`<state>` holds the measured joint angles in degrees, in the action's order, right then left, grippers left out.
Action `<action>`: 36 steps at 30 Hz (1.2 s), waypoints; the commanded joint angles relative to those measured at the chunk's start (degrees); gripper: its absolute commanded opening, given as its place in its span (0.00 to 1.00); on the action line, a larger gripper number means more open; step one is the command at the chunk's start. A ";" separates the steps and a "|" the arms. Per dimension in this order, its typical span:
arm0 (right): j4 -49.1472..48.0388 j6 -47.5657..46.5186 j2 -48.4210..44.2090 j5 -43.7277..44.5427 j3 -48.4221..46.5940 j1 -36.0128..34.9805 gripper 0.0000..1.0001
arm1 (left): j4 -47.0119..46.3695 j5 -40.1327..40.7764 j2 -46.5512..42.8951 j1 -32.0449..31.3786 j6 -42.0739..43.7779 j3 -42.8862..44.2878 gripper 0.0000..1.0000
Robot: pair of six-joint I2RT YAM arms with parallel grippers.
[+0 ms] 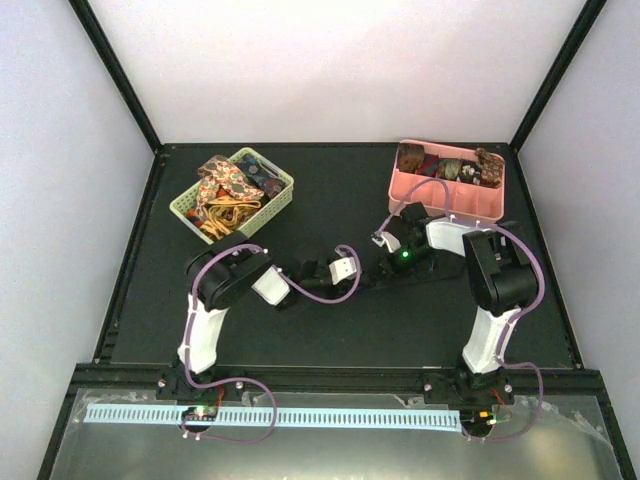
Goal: Roll the ties
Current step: Roll the tie at the center of the board.
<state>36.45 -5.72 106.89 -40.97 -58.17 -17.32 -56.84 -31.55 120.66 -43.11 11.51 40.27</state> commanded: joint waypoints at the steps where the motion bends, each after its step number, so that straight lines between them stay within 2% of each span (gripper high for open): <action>1: -2.13 -0.15 -1.93 4.95 1.18 0.37 0.12 | 21.37 5.59 -4.97 -0.31 8.04 2.91 0.32; 2: -2.55 -0.25 -3.14 5.63 1.23 0.84 0.17 | 26.81 7.20 -5.41 -0.31 8.74 4.31 0.31; 4: -2.57 -1.57 -5.38 6.78 0.86 2.26 0.24 | 32.02 9.17 -5.79 -0.31 10.15 5.57 0.28; 6: -3.37 -3.15 -8.27 7.72 1.05 3.96 0.31 | 34.06 10.12 -6.54 -0.31 11.74 5.30 0.28; 11: -7.20 -5.96 -16.97 8.42 2.71 7.35 0.56 | 37.78 11.44 -7.53 -0.44 13.33 5.87 0.27; 14: -8.21 -3.79 -19.51 8.37 1.98 7.92 0.72 | 38.84 11.89 -7.58 -0.47 13.56 6.12 0.27; 17: -7.05 -3.29 -18.98 -0.68 1.22 10.35 0.99 | 39.02 12.20 -7.51 -0.48 14.00 6.04 0.27; 18: -6.32 -3.21 -18.15 -5.11 0.92 11.11 1.00 | 39.07 12.48 -7.40 -0.50 14.19 6.10 0.27; 20: -3.25 -3.50 -15.94 -11.43 -0.27 11.32 1.00 | 39.50 13.13 -7.45 -0.48 14.52 6.30 0.27; 23: -5.91 2.25 -14.47 -16.77 1.73 11.15 0.96 | 39.97 13.45 -7.46 -0.48 14.79 6.28 0.28; 26: -11.57 7.52 -14.61 -18.19 5.93 9.71 0.87 | 39.93 13.62 -7.22 -0.48 14.77 6.35 0.28; 29: -12.67 8.11 -12.67 -15.54 7.94 6.76 0.78 | 40.28 13.79 -6.85 -0.48 14.86 6.85 0.28; 31: -14.26 8.73 -10.77 -14.61 9.16 5.28 0.70 | 40.51 13.80 -6.90 -0.52 14.94 6.94 0.29; 35: -17.01 9.20 -7.72 -12.87 10.04 4.02 0.46 | 40.80 13.88 -7.19 -0.48 14.95 6.92 0.29; 36: -16.97 9.17 -6.82 -12.21 9.67 3.76 0.43 | 40.73 13.82 -7.11 -0.50 14.82 6.93 0.29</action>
<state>23.22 2.22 97.80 -54.52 -48.38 -12.91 -25.23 -22.90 111.79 -43.94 24.91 47.90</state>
